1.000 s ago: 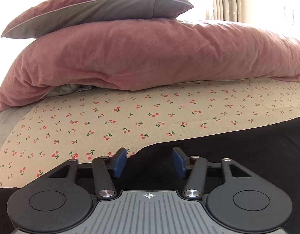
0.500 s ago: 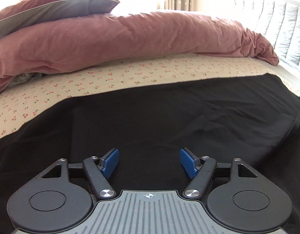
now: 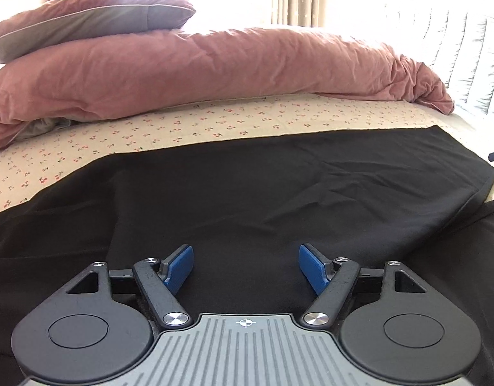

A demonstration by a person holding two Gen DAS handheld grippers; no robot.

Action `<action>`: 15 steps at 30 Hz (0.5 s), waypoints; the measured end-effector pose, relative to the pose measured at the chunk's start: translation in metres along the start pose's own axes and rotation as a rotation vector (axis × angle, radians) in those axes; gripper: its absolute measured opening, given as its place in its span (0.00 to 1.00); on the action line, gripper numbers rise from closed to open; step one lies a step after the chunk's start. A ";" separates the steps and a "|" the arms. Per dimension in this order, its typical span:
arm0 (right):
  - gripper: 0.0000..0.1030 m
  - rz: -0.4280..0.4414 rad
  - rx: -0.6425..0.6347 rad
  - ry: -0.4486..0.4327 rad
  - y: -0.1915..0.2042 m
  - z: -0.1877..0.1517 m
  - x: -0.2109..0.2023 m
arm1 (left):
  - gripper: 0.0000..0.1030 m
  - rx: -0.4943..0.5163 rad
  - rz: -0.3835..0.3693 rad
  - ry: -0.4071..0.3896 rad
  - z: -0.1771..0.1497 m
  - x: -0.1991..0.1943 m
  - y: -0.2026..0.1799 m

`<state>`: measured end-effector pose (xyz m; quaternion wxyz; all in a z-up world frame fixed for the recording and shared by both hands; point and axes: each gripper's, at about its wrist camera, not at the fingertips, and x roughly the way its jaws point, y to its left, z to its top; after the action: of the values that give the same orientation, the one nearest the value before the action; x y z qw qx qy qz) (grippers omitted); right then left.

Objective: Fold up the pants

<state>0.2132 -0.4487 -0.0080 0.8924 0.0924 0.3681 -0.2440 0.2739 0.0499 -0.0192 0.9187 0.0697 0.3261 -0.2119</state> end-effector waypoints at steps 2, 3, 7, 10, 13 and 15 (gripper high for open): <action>0.51 0.096 -0.006 -0.001 0.016 -0.005 -0.009 | 0.72 0.036 0.020 0.011 -0.004 0.002 -0.006; 0.54 0.141 -0.011 0.005 0.025 -0.009 -0.010 | 0.72 0.038 0.023 0.013 -0.006 0.001 -0.007; 0.56 0.166 -0.041 0.084 0.048 -0.028 0.002 | 0.78 -0.015 0.005 0.070 -0.007 -0.013 -0.002; 0.66 0.037 -0.096 0.122 0.060 -0.032 -0.001 | 0.79 -0.010 0.049 0.122 -0.006 -0.031 -0.003; 0.67 0.067 -0.085 0.151 0.067 -0.025 -0.015 | 0.81 -0.078 0.101 0.098 -0.007 -0.050 0.007; 0.72 0.125 -0.099 0.152 0.079 -0.022 -0.028 | 0.87 -0.130 0.132 0.095 -0.006 -0.056 0.014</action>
<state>0.2222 -0.3628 -0.0047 0.8789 0.0894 0.4398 -0.1619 0.2376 0.0839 0.0112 0.9166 0.0414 0.3771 -0.1259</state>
